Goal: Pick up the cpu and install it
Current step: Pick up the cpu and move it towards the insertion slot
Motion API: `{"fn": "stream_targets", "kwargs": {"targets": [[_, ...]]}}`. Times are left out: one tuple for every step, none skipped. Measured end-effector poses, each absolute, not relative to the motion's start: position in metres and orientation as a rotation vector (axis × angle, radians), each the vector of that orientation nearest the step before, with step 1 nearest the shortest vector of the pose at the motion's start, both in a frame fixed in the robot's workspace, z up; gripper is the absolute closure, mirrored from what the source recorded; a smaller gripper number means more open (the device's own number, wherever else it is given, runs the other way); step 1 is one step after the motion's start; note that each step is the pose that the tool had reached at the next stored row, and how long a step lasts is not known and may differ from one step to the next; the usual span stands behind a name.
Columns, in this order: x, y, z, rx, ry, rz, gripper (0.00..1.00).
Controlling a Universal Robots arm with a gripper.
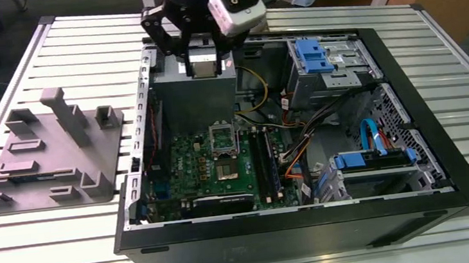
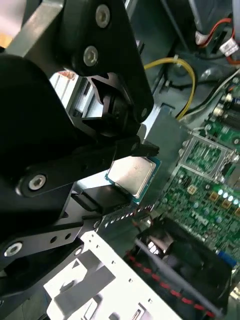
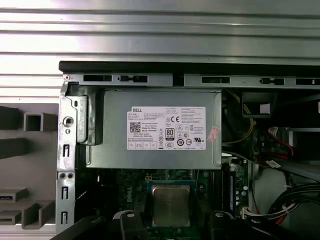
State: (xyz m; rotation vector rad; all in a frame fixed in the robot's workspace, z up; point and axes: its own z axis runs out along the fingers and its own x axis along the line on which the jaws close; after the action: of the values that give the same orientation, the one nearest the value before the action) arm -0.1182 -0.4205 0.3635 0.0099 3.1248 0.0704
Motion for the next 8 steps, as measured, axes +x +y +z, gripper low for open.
{"fn": "stream_targets", "kwargs": {"targets": [[-0.1151,-0.4205,0.3636,0.01,3.125,0.07,0.53],[-0.1121,-0.4205,0.3636,0.01,3.125,0.07,0.53],[-0.1095,-0.4205,0.3636,0.01,3.125,0.07,0.53],[-0.1078,-0.4205,0.3636,0.01,3.125,0.07,0.53],[-0.1072,-0.4205,0.3636,0.01,3.125,0.07,0.53],[-0.1072,-0.4205,0.3636,0.01,3.125,0.07,0.53],[-0.1072,-0.4205,0.3636,0.01,3.125,0.07,0.53],[-0.1072,-0.4205,0.3636,0.01,3.125,0.07,0.53]]}}
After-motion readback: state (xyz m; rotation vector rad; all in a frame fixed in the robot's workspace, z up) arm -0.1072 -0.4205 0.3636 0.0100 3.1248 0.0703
